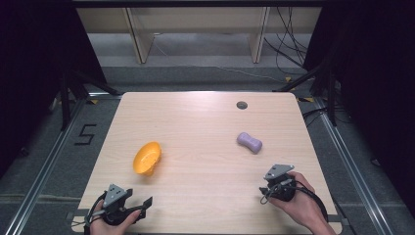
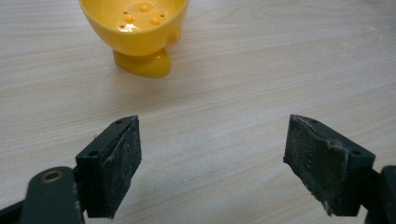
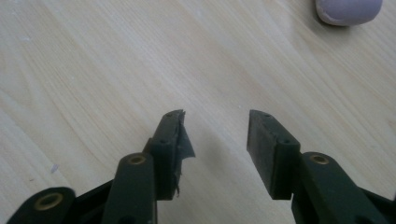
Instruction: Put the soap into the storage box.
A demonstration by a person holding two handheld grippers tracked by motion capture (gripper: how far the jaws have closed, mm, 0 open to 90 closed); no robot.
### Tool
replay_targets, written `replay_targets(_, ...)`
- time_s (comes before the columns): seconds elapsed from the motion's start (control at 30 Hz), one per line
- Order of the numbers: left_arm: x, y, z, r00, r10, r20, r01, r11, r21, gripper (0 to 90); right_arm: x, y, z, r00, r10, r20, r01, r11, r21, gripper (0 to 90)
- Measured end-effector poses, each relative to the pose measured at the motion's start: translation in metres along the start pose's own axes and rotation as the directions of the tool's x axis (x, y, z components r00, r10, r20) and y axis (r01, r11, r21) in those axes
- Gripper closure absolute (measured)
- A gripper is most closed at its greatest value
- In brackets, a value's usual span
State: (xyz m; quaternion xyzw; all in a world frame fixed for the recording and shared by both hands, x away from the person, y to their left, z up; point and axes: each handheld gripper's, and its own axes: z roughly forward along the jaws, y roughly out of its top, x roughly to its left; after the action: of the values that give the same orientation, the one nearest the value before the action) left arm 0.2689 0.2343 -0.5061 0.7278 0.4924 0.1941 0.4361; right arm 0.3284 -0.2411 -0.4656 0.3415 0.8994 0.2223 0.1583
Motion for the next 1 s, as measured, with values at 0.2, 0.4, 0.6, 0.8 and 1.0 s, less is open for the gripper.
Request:
replay_targets(0.2, -0.001, -0.001, -0.002, 0.9991, -0.041, -0.005, 0.041, 0.9991, 0.001, 18.8, -0.007, 0.009, 0.002, 0.9998, 0.012, -0.017, -0.012, 1.0, 0.008, 53.0)
replay_targets(0.4, -0.002, -0.001, -0.003, 0.9998, -0.019, -0.002, 0.019, 0.9998, 0.011, 18.8, -0.026, 0.022, 0.007, 0.999, 0.034, -0.028, -0.033, 0.998, 0.046, 51.3)
replay_targets(0.6, -0.002, -0.002, -0.002, 0.9984, -0.057, -0.008, 0.057, 0.9982, 0.018, 19.3, -0.048, 0.041, 0.013, 0.9994, 0.032, -0.009, -0.032, 0.996, 0.083, 49.8)
replay_targets(0.8, 0.0, -0.001, -0.002, 0.9998, -0.019, -0.004, 0.019, 0.9997, 0.013, 19.4, -0.064, 0.059, 0.019, 0.9999, 0.004, 0.012, -0.005, 0.996, 0.094, 48.5)
replay_targets(1.0, 0.0, 0.0, -0.002, 0.9999, 0.01, 0.004, -0.01, 0.9999, 0.004, 19.4, -0.076, 0.08, 0.027, 0.9999, 0.0, 0.015, -0.001, 0.994, 0.106, 46.5)
